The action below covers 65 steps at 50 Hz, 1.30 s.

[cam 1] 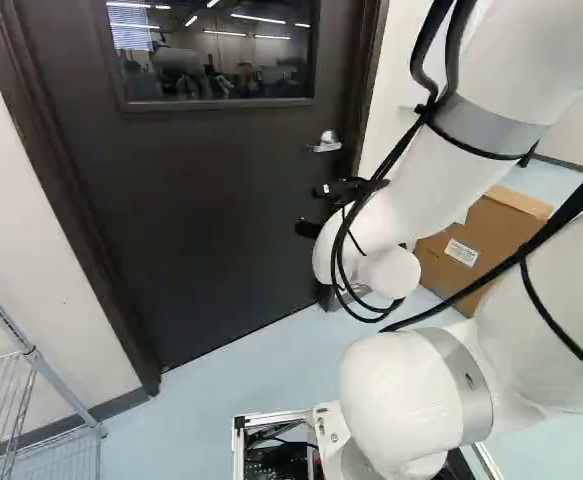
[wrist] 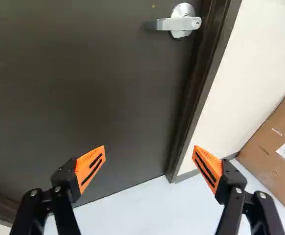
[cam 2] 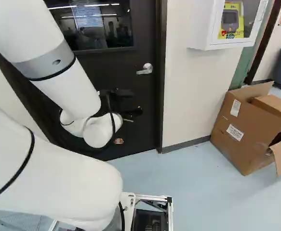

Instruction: Open the door and move inside

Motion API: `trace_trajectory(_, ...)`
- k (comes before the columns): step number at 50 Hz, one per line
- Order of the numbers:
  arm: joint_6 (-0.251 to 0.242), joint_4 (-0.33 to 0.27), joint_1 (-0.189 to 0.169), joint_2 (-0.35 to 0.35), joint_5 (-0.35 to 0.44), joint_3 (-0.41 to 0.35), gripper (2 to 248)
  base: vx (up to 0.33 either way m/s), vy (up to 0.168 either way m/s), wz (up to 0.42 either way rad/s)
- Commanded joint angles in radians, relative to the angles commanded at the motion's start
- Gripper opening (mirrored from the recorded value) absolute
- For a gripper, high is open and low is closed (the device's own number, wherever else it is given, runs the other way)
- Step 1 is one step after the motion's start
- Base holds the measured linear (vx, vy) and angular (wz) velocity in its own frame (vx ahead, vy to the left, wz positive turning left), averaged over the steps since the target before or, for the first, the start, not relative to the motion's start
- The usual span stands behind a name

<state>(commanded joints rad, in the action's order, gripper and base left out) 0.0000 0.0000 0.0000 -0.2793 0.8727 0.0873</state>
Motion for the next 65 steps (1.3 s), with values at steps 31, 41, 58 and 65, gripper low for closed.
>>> trace_trajectory(31,0.0,0.0,0.0,0.0,0.0,0.0,247,0.107,-0.001,-0.011)
trace_trajectory(41,0.0,0.0,0.0,0.001,0.0,0.001,247,0.0,0.0,0.0)
trace_trajectory(58,0.0,0.0,0.0,0.028,0.0,0.024,247,0.0,0.0,0.0)
trace_trajectory(65,0.0,0.0,-0.001,0.047,0.0,0.041,247,0.0,0.0,0.0)
